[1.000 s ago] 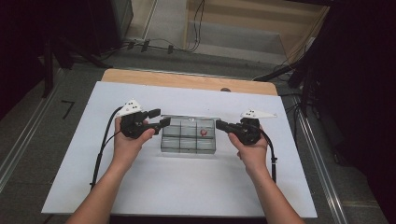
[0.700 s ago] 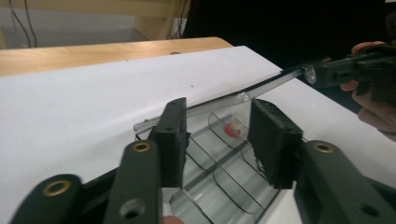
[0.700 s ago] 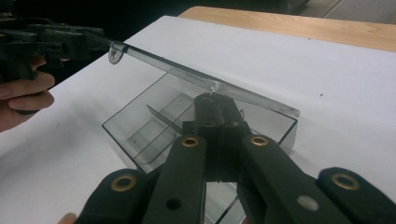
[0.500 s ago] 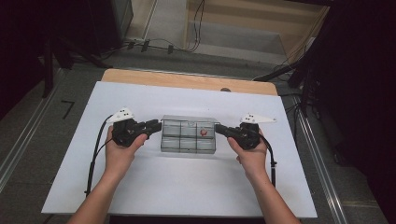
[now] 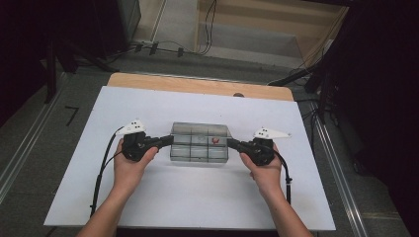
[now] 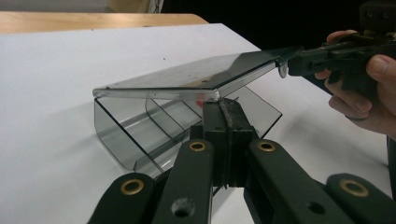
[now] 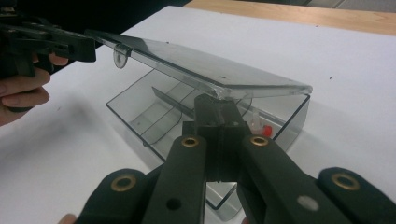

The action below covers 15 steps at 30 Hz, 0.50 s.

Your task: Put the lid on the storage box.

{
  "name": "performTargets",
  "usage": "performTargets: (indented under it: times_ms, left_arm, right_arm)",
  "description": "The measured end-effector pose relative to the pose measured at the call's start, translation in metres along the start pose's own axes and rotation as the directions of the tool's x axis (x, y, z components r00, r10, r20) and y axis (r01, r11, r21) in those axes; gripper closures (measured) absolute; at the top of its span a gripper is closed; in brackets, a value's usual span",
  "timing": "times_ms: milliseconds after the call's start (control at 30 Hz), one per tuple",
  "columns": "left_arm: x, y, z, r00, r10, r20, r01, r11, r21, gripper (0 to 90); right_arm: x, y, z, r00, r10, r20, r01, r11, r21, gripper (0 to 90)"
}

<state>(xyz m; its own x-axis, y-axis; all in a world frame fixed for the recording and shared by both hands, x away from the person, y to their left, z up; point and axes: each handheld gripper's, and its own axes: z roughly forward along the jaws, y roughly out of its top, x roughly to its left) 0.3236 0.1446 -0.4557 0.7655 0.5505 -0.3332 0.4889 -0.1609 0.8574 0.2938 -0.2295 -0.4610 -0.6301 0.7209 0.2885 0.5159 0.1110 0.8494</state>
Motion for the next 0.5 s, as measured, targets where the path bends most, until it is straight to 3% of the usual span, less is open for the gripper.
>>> performTargets:
  times_ms: [167,300,500]
  left_arm:
    - [0.0,-0.006,0.0,0.9999,-0.014,0.007,0.014,0.9999,0.001,88.7]
    - [-0.002,-0.013,-0.001,0.9999,0.003,0.01,-0.003,0.9999,0.011,88.6]
    - [0.0,-0.018,-0.001,0.9998,-0.017,0.012,0.017,0.9998,0.003,88.6]
  right_arm:
    - [0.001,-0.006,0.001,1.0,0.004,0.002,-0.004,1.0,0.012,87.5]
    - [0.003,-0.012,0.002,1.0,0.003,0.009,-0.003,1.0,0.014,87.5]
    - [0.005,-0.018,0.002,1.0,-0.001,0.006,0.001,1.0,0.015,87.3]
